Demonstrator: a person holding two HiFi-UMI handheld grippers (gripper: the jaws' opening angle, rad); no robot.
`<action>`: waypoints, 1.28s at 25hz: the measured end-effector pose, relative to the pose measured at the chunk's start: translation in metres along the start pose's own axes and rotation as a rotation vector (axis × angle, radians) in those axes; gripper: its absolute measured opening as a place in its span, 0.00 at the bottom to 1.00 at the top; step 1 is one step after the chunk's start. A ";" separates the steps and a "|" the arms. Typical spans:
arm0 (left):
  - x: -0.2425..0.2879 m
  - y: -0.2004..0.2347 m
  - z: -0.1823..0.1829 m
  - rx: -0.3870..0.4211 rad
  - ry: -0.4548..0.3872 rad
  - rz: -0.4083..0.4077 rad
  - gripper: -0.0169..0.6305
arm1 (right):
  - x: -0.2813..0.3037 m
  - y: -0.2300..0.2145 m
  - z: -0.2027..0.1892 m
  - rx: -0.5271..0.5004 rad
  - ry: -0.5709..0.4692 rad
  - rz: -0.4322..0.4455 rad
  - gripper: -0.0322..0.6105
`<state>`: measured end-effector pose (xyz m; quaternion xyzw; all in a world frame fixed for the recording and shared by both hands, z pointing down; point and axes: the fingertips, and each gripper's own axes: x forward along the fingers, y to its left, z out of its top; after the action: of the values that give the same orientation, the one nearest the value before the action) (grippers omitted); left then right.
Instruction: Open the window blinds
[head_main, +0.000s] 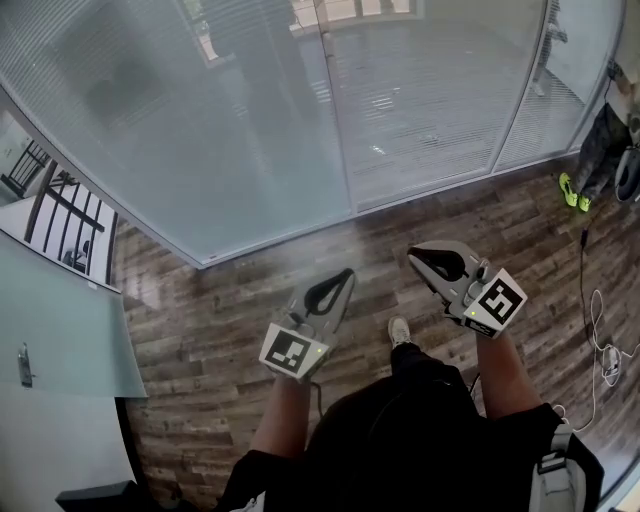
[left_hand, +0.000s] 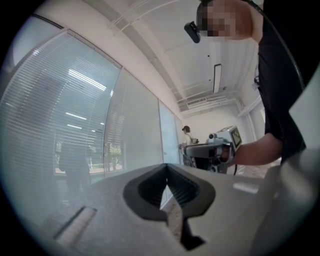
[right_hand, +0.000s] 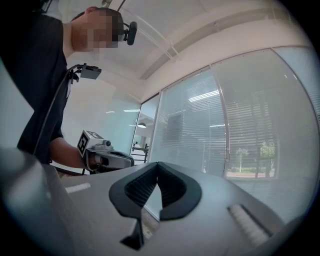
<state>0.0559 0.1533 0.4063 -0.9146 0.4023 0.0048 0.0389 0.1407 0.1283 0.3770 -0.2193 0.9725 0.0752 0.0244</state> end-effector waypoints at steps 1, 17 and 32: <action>0.002 0.004 0.000 0.000 0.000 0.006 0.03 | 0.003 -0.004 0.000 0.000 0.000 0.003 0.06; 0.048 0.064 0.007 0.017 0.019 0.105 0.03 | 0.049 -0.064 -0.011 0.027 -0.003 0.116 0.06; 0.124 0.102 0.000 0.031 0.045 0.136 0.03 | 0.066 -0.144 -0.023 0.031 -0.020 0.155 0.06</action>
<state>0.0649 -0.0063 0.3944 -0.8844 0.4642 -0.0193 0.0438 0.1430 -0.0322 0.3753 -0.1422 0.9873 0.0639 0.0315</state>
